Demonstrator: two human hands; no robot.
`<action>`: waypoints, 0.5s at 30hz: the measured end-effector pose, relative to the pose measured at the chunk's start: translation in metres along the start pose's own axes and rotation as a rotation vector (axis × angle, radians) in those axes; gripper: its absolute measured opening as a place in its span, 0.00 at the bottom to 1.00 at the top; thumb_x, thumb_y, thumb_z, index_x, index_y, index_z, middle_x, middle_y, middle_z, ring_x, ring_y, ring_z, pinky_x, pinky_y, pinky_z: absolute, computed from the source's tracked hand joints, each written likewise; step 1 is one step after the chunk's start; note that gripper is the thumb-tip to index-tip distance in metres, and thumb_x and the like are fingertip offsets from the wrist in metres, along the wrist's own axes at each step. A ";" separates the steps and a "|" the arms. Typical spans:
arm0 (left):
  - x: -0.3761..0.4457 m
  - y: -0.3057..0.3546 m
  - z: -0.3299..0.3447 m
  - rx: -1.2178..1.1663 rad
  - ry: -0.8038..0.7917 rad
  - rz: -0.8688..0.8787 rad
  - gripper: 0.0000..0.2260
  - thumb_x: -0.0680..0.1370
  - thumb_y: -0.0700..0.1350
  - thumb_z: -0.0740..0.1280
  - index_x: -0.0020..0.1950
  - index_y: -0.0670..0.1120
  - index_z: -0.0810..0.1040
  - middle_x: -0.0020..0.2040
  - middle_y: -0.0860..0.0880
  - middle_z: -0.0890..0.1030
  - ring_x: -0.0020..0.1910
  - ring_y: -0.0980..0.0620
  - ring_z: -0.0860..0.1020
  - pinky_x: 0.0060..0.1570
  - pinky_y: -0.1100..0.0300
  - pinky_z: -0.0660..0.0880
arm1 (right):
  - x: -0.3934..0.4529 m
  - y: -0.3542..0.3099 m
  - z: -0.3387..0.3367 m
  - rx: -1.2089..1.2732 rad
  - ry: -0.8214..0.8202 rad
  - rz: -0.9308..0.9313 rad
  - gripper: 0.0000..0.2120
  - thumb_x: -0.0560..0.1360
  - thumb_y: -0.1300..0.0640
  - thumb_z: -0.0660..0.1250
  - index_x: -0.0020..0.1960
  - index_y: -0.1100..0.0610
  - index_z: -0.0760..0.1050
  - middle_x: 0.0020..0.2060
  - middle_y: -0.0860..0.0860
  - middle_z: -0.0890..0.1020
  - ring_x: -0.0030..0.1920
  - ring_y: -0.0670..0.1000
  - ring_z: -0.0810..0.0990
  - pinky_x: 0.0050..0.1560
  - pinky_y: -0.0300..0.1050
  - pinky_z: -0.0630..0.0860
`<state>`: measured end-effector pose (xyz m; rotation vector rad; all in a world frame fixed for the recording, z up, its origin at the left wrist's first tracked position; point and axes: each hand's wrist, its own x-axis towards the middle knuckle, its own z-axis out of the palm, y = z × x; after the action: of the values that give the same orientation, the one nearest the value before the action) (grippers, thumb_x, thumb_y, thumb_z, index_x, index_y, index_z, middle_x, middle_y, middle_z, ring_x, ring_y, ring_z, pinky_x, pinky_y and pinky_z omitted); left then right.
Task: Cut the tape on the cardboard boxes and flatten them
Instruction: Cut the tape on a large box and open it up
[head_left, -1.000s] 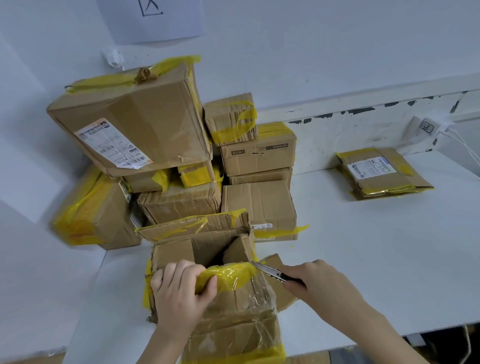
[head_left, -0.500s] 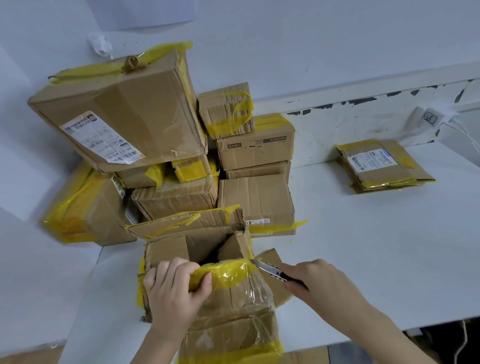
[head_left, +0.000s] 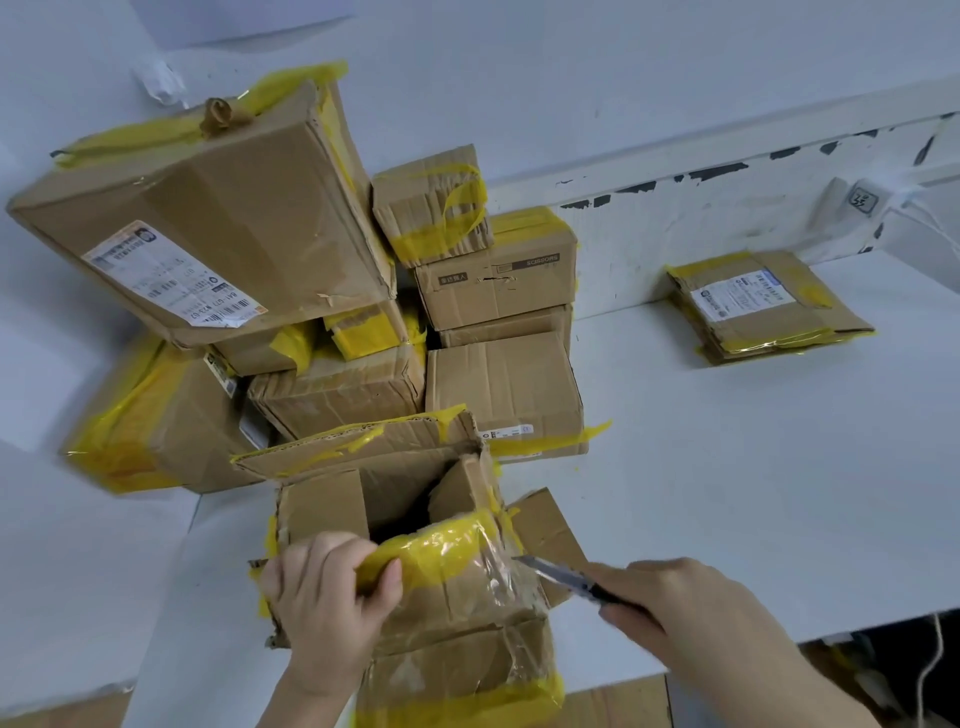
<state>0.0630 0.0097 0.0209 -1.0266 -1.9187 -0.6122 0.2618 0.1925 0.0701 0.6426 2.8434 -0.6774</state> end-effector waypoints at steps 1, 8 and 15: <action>-0.001 0.000 -0.001 -0.011 0.012 0.003 0.16 0.81 0.56 0.53 0.42 0.45 0.67 0.30 0.40 0.77 0.38 0.46 0.67 0.44 0.56 0.61 | 0.000 0.002 -0.006 0.010 0.050 0.007 0.13 0.80 0.45 0.52 0.65 0.39 0.64 0.41 0.44 0.73 0.46 0.49 0.74 0.36 0.39 0.67; -0.001 -0.003 0.000 0.003 0.025 0.016 0.19 0.82 0.56 0.51 0.43 0.43 0.67 0.31 0.38 0.77 0.38 0.44 0.65 0.51 0.57 0.54 | 0.035 -0.005 -0.001 0.106 0.220 0.024 0.11 0.81 0.48 0.52 0.61 0.43 0.68 0.39 0.47 0.77 0.41 0.52 0.76 0.32 0.43 0.66; 0.001 -0.001 0.001 0.007 0.061 0.025 0.19 0.82 0.57 0.51 0.43 0.43 0.67 0.41 0.47 0.72 0.38 0.45 0.66 0.50 0.57 0.56 | 0.075 0.057 0.080 0.122 0.200 0.407 0.22 0.82 0.55 0.53 0.75 0.51 0.55 0.43 0.49 0.69 0.42 0.51 0.72 0.38 0.40 0.67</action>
<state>0.0614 0.0099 0.0213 -1.0151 -1.8514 -0.6157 0.2228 0.2297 -0.0418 1.3300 2.7201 -0.7509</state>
